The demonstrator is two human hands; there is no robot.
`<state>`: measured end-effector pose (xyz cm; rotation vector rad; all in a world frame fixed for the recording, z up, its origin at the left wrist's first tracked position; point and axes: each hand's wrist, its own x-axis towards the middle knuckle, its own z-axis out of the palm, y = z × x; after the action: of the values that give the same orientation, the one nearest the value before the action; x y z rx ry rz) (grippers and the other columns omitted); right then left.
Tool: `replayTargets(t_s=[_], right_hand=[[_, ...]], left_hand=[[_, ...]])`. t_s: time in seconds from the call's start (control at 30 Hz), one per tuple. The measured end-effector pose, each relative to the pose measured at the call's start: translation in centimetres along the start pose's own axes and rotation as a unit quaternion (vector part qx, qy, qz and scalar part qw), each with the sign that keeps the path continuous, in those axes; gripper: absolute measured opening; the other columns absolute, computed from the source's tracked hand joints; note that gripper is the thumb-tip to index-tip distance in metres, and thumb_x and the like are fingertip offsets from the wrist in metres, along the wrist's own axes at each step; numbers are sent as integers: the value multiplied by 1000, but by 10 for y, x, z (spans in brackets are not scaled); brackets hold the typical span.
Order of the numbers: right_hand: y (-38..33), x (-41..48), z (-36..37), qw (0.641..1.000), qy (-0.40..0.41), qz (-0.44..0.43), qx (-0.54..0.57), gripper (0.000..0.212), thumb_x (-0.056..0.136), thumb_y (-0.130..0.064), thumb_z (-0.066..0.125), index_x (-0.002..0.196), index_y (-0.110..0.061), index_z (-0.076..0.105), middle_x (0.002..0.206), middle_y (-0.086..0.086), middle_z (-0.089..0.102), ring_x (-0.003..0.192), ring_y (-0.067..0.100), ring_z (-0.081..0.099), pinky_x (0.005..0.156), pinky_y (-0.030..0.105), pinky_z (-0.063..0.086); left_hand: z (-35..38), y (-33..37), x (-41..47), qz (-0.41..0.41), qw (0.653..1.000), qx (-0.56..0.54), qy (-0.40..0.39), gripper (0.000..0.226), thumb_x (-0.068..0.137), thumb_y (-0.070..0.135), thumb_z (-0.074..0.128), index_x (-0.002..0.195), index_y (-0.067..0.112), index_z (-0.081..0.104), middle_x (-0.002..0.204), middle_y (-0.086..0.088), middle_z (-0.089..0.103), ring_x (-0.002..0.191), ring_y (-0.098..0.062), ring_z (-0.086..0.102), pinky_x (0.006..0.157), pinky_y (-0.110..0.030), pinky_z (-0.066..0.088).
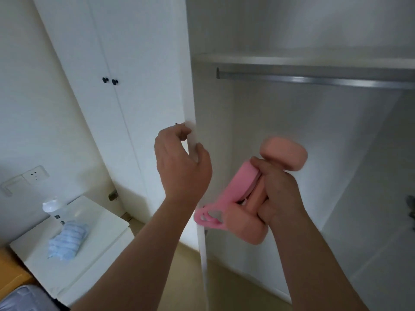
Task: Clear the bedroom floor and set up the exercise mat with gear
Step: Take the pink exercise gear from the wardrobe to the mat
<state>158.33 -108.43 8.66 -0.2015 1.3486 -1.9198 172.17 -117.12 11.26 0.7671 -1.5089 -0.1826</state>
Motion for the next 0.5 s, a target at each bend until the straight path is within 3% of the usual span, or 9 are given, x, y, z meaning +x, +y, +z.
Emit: replayTargets(t_s=[0.17, 0.37, 0.43, 0.5], right_hand=[[-19, 9, -43, 998, 52, -25, -7, 45, 54, -40, 87, 90, -16, 76, 78, 5, 77, 82, 28, 75, 85, 49, 60], [-42, 20, -92, 993, 111, -31, 0, 54, 49, -42, 88, 94, -17, 75, 96, 11, 75, 89, 31, 74, 81, 53, 61], [-48, 23, -106, 992, 122, -32, 3, 53, 51, -41, 88, 96, -16, 75, 95, 11, 75, 89, 31, 74, 74, 48, 61], [-55, 26, -118, 991, 133, -30, 3, 55, 52, -41, 88, 99, -16, 75, 95, 10, 76, 88, 32, 74, 75, 51, 61]], left_hand=[[38, 35, -17, 100, 986, 0, -136, 47, 82, 9, 68, 127, 12, 55, 125, -1, 66, 117, -19, 56, 100, -29, 43], [92, 64, -21, 117, 935, 11, -335, 69, 84, 4, 56, 147, 22, 36, 126, -7, 63, 117, -25, 57, 92, -30, 39], [111, 69, -21, 108, 921, 17, -374, 73, 85, 2, 52, 151, 24, 31, 133, -10, 60, 119, -26, 58, 91, -32, 41], [126, 75, -22, 100, 918, 19, -383, 73, 85, 2, 49, 152, 23, 30, 119, -13, 64, 108, -28, 61, 84, -34, 44]])
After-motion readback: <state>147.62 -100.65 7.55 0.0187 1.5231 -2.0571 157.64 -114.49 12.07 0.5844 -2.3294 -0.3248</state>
